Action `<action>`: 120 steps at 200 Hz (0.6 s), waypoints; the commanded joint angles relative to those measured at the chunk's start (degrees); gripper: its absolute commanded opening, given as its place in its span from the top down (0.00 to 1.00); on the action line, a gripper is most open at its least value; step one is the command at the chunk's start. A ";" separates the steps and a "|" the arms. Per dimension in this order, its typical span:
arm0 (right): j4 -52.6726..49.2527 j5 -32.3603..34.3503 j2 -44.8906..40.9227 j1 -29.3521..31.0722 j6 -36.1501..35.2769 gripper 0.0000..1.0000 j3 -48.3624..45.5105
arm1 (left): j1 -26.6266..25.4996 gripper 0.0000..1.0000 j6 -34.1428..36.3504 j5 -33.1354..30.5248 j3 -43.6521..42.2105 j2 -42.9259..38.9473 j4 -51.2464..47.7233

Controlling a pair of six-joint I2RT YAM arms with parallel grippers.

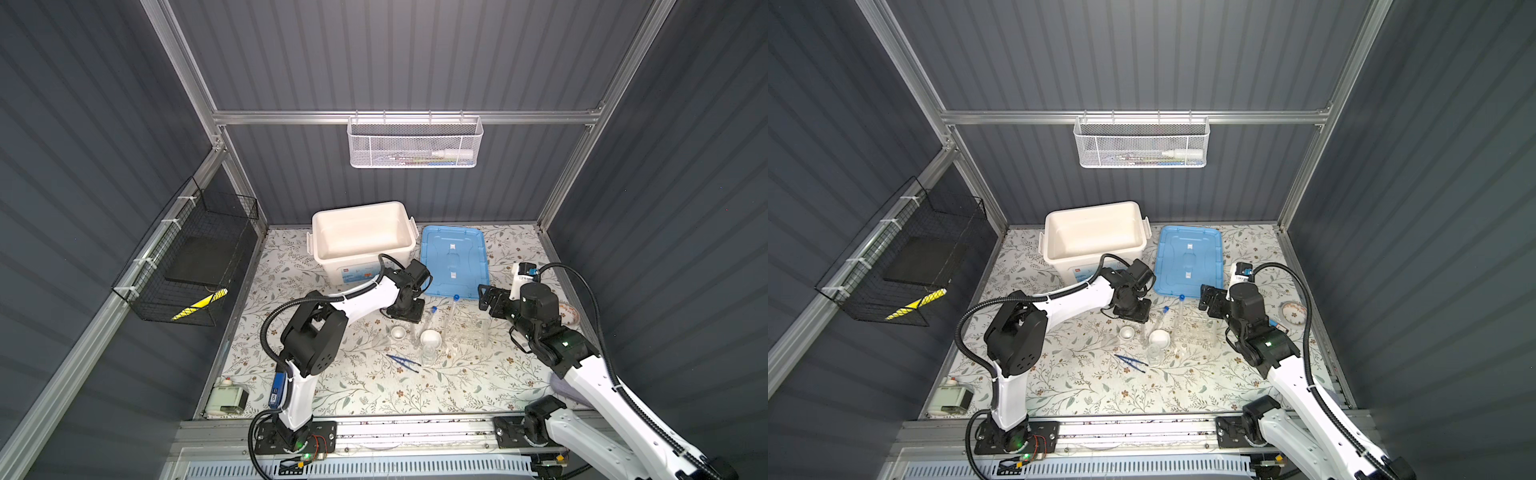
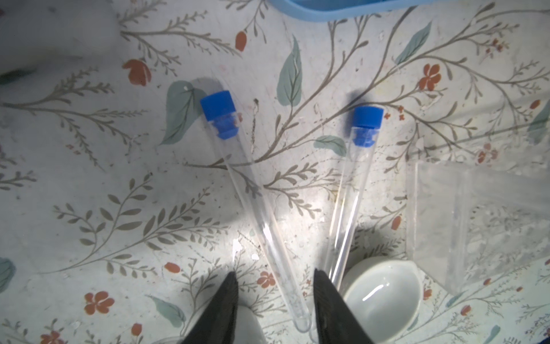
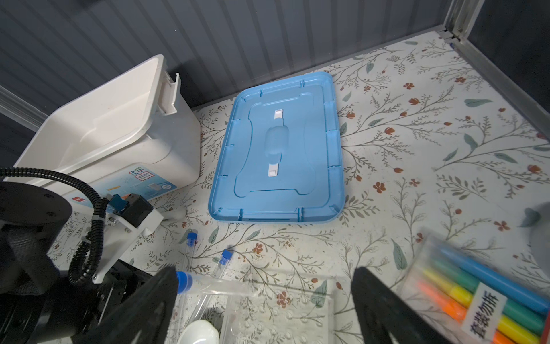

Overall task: Organize the chemistry lab equipment
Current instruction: 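Move the left gripper over a blue-capped test tube while the right arm shifts aside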

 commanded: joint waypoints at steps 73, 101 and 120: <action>-4.61 -2.80 -2.40 -4.05 0.37 0.07 -0.12 | -0.19 0.66 -2.46 0.79 4.14 4.69 -3.39; -4.93 -3.14 -2.49 -4.69 0.46 0.07 -0.22 | -0.19 0.69 -2.30 0.88 4.73 5.99 -3.72; -5.32 -3.10 -2.59 -4.86 0.41 0.07 -0.18 | -0.16 0.70 -2.30 0.88 5.17 6.81 -3.90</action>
